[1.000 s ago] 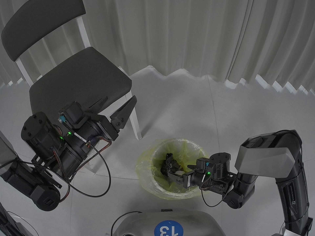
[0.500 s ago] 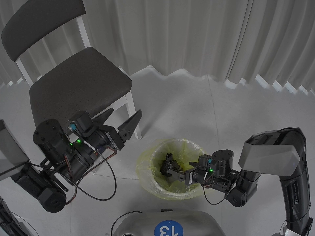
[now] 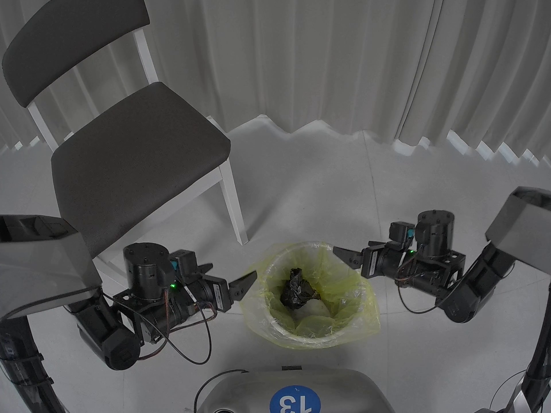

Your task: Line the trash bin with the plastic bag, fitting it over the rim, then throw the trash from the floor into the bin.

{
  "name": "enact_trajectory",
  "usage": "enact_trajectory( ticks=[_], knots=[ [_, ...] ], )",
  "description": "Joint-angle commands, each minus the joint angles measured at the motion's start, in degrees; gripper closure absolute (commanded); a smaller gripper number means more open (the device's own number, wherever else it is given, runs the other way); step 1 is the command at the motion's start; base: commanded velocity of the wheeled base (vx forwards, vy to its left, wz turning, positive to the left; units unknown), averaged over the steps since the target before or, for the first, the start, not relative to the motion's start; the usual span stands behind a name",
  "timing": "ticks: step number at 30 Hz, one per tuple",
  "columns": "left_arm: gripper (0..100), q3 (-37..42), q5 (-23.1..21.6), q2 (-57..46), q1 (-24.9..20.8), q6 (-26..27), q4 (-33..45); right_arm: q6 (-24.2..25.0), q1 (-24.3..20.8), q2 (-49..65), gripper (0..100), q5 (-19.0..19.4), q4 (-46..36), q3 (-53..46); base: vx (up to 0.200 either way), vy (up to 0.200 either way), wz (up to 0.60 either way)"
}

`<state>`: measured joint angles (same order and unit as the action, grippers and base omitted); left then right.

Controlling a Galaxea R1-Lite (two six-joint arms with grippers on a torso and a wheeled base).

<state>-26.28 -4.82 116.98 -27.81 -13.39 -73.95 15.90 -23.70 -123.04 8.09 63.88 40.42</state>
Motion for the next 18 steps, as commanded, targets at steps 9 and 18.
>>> enact_trajectory(
  ticks=[9, 18],
  knots=[
    [0, -5.3, -2.3, 14.0, 3.5, 4.3, 13.7, -0.5, 5.0, 14.6, 0, 0.7, -7.0, 0.5, 0.000, 0.000, 0.00],
    [0, -17.7, -2.3, 23.7, 6.0, 10.7, 16.8, -1.0, 6.5, 14.1, 0, 0.9, -7.2, 1.1, 0.000, 0.000, 0.00]
  ],
)
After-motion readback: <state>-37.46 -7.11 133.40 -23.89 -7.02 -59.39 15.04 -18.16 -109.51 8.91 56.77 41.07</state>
